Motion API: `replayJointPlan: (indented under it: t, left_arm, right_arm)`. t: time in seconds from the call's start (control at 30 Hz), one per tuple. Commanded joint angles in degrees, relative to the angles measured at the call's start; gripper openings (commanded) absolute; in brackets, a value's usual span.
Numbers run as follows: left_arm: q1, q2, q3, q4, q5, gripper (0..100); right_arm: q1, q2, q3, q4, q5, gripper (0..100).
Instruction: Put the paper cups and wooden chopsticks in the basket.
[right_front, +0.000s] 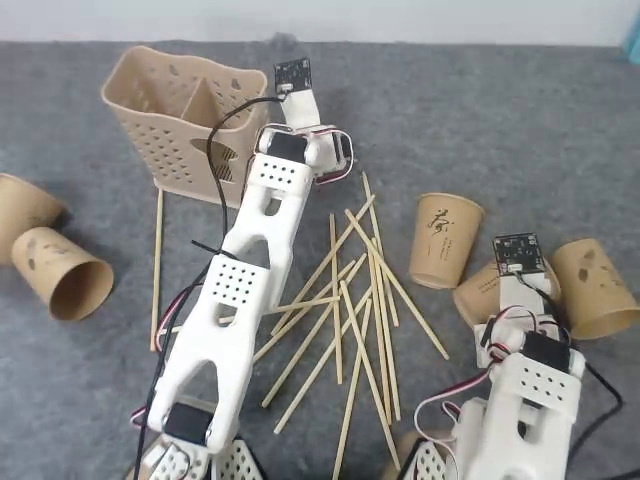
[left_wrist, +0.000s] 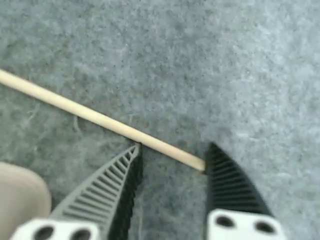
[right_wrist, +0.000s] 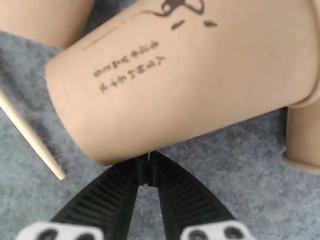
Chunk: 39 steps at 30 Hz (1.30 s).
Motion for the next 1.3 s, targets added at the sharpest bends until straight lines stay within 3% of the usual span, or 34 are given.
replayJointPlan:
  t: [0.0, 0.17, 0.33, 0.9, 1.03, 1.27]
  left_arm:
    - [1.8, 0.2, -4.8, 6.1, -4.9, 0]
    - [5.4, 0.4, -13.3, 17.5, -5.3, 1]
    - [9.7, -3.7, -13.2, 27.1, -5.5, 1]
    - [9.7, -24.6, -11.9, 27.7, -5.4, 1]
    - [9.8, -35.8, -1.1, 27.7, -5.4, 1]
    - [10.6, -63.0, 39.3, 27.3, -5.6, 1]
  right_arm:
    - [-0.4, -1.2, -0.7, 0.2, 0.8, 1.5]
    - [-0.6, -1.2, -0.7, -0.1, 0.8, 1.5]
    - [-0.6, -1.2, -0.7, -0.2, 0.8, 1.5]
    - [-0.4, -1.2, -0.7, -0.3, 0.8, 1.5]
    - [-0.4, -1.2, -0.7, -0.3, 0.8, 1.5]
    - [-0.5, -1.2, -0.6, -0.8, 0.8, 1.5]
